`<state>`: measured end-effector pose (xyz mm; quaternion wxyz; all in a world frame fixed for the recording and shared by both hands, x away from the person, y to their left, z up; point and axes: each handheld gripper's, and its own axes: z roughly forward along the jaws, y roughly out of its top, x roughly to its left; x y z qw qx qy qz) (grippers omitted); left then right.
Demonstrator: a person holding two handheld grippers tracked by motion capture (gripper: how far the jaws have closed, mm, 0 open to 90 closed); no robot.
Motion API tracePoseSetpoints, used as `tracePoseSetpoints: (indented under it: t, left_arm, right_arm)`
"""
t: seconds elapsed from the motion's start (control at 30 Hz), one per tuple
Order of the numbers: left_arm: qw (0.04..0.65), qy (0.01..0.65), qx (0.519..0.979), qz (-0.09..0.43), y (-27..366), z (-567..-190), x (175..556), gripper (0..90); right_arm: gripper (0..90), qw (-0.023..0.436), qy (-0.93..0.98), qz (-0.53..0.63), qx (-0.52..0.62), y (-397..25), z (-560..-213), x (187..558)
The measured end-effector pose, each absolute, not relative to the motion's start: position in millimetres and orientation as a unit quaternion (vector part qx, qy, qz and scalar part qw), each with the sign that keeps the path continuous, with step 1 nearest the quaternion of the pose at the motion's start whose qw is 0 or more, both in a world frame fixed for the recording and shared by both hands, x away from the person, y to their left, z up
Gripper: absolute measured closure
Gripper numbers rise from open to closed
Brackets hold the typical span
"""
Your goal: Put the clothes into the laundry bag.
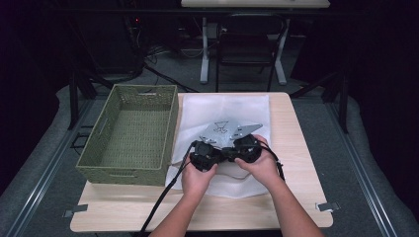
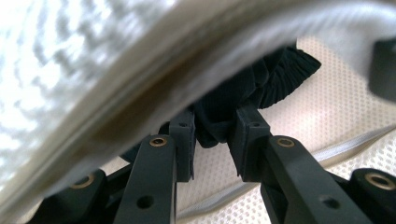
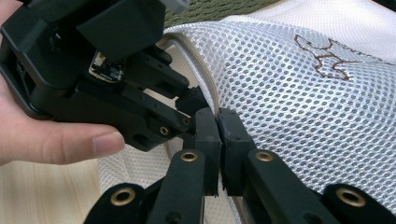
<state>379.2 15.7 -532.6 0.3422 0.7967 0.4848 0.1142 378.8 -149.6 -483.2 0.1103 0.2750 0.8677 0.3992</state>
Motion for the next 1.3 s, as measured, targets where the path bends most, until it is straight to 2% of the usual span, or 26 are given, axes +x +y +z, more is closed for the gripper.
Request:
tracePoseSetpoints:
  t: [0.5,1.1,1.3]
  left_arm:
    - [0.331,0.507,0.788,0.112,17,-535,394,72.8]
    - [0.327,0.519,0.778,0.134,16,-545,402,72.5]
    - [0.331,0.512,0.782,0.126,22,-546,398,65.5]
  right_arm:
    - [88.5,0.105,0.87,0.398,0.271,-150,-483,378]
    - [88.5,0.105,0.869,0.402,0.27,-152,-482,378]
    - [88.5,0.103,0.868,0.402,0.273,-154,-482,378]
